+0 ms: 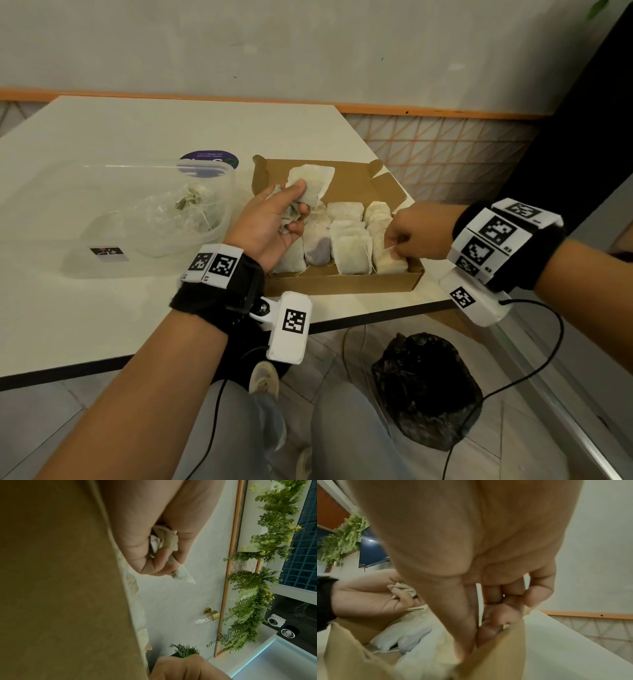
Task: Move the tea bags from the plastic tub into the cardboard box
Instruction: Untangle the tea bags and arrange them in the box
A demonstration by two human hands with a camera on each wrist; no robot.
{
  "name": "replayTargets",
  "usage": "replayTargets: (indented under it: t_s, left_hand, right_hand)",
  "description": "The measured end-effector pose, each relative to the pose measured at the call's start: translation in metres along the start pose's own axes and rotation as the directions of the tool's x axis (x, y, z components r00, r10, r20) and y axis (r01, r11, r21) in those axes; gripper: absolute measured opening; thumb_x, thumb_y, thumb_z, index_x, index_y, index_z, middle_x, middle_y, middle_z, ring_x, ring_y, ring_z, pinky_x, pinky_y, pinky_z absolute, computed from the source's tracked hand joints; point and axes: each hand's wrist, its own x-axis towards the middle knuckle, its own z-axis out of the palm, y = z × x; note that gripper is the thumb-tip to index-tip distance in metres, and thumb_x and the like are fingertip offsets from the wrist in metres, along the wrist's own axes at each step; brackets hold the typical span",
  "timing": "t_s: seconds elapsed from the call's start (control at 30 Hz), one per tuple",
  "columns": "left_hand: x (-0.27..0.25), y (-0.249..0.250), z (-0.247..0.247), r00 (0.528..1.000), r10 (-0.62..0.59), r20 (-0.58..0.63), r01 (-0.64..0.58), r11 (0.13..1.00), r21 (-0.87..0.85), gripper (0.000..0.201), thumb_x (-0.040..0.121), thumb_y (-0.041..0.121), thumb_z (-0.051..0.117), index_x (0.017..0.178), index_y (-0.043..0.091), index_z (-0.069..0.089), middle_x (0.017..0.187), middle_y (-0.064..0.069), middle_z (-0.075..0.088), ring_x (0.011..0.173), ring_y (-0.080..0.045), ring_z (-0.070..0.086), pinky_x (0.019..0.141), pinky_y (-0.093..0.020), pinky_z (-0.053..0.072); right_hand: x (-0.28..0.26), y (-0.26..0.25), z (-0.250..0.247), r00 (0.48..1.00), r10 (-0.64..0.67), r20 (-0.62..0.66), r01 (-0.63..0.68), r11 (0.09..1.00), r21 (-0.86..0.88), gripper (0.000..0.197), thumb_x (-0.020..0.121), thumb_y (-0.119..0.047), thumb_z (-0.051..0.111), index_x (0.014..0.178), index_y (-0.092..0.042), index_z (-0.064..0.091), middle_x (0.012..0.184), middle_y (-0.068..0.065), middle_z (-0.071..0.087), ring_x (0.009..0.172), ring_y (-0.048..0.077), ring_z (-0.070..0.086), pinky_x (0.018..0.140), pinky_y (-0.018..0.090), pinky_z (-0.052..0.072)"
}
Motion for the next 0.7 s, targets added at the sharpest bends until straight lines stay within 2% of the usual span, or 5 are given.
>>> replayTargets:
  t_s: [0.23, 0.4, 0.5, 0.6, 0.7]
  left_hand:
    - [0.001, 0.0, 0.0, 1.0, -0.004, -0.004, 0.004, 1.0, 0.001, 0.017, 0.093, 0.012, 0.057, 0.077, 0.018, 0.052, 0.063, 0.006, 0.059, 0.055, -0.003, 0.053, 0.039, -0.012, 0.03]
    - [0.003, -0.001, 0.0, 1.0, -0.004, 0.009, 0.004, 1.0, 0.002, 0.012, 0.091, 0.011, 0.059, 0.082, 0.017, 0.053, 0.075, 0.003, 0.059, 0.057, -0.004, 0.053, 0.039, -0.012, 0.032]
    - [0.002, -0.001, -0.002, 1.0, 0.012, 0.02, -0.013, 1.0, 0.021, 0.015, 0.09, 0.009, 0.059, 0.082, 0.018, 0.051, 0.076, 0.003, 0.061, 0.059, -0.004, 0.055, 0.039, -0.011, 0.033]
    - [-0.001, -0.002, 0.001, 0.998, 0.029, 0.057, -0.035, 0.994, 0.107, 0.012, 0.088, 0.006, 0.06, 0.085, 0.016, 0.054, 0.08, -0.001, 0.059, 0.06, -0.004, 0.054, 0.039, -0.011, 0.032]
    - [-0.004, -0.003, 0.004, 0.996, 0.029, 0.088, -0.048, 0.974, 0.222, 0.013, 0.085, 0.005, 0.062, 0.086, 0.016, 0.057, 0.079, -0.001, 0.059, 0.06, -0.004, 0.051, 0.038, -0.012, 0.029]
  right_hand:
    - [-0.017, -0.001, 0.004, 0.972, 0.002, -0.233, 0.039, 0.984, 0.174, 0.016, 0.084, -0.021, 0.063, 0.097, -0.018, 0.055, 0.085, -0.003, 0.053, 0.079, 0.013, 0.046, 0.063, 0.025, 0.035]
    - [-0.02, -0.011, 0.014, 0.997, -0.008, -0.077, 0.021, 0.987, 0.162, 0.015, 0.085, -0.019, 0.055, 0.085, -0.031, 0.063, 0.082, -0.012, 0.052, 0.087, 0.013, 0.05, 0.084, 0.032, 0.043]
    - [-0.017, -0.006, 0.006, 0.983, 0.03, -0.182, 0.011, 0.975, 0.221, 0.013, 0.085, -0.023, 0.062, 0.096, -0.027, 0.065, 0.081, -0.01, 0.052, 0.079, 0.009, 0.049, 0.074, 0.023, 0.042]
    - [-0.011, -0.016, -0.006, 0.906, 0.148, -0.397, 0.14, 0.78, 0.609, 0.028, 0.081, -0.037, 0.067, 0.103, -0.021, 0.06, 0.078, -0.009, 0.053, 0.071, 0.003, 0.049, 0.064, 0.019, 0.039]
    - [0.004, -0.031, -0.015, 0.903, 0.258, -0.343, 0.203, 0.447, 0.871, 0.037, 0.078, -0.04, 0.07, 0.106, -0.019, 0.058, 0.089, -0.001, 0.063, 0.078, 0.009, 0.061, 0.073, 0.027, 0.049]
